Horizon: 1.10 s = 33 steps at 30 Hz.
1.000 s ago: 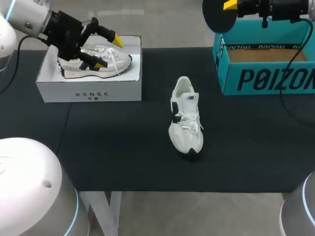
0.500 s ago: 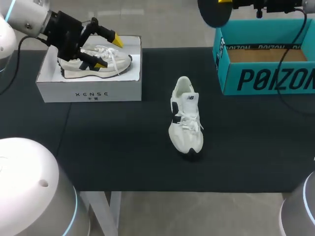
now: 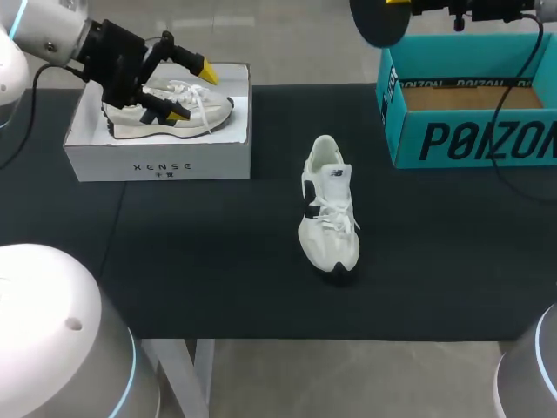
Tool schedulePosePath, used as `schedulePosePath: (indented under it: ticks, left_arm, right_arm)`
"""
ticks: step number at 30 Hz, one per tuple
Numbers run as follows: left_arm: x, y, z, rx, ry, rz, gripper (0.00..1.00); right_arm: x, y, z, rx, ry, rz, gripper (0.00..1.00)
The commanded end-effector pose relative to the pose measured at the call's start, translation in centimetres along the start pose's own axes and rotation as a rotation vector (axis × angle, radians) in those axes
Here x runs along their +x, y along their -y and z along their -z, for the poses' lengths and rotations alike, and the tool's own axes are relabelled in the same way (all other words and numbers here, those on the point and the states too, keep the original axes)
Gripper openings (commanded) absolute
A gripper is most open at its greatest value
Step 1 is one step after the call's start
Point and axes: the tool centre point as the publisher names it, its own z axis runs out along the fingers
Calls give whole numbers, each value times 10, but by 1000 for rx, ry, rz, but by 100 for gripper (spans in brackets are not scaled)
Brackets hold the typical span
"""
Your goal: Take the shoe out of the shoebox, open the shoe tongue, remove and reinsert the insole, then place the shoe into the shoebox
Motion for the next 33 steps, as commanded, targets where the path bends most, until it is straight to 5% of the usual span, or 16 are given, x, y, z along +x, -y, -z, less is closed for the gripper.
schedulePosePath:
  ticks: [1, 13, 20, 33]
  left_arm:
    - [0, -1, 1, 2, -3, -1, 100]
    - [0, -1, 1, 2, -3, -1, 100]
    - [0, -1, 1, 2, -3, -1, 100]
    - [0, -1, 1, 2, -3, -1, 100]
  right_arm:
    - [0, 0, -1, 0, 2, -1, 0]
    - [0, 0, -1, 0, 2, -1, 0]
    - [-8, -34, -28, -46, 43, 381, 0]
    - [-14, -38, -30, -37, 68, 365, 0]
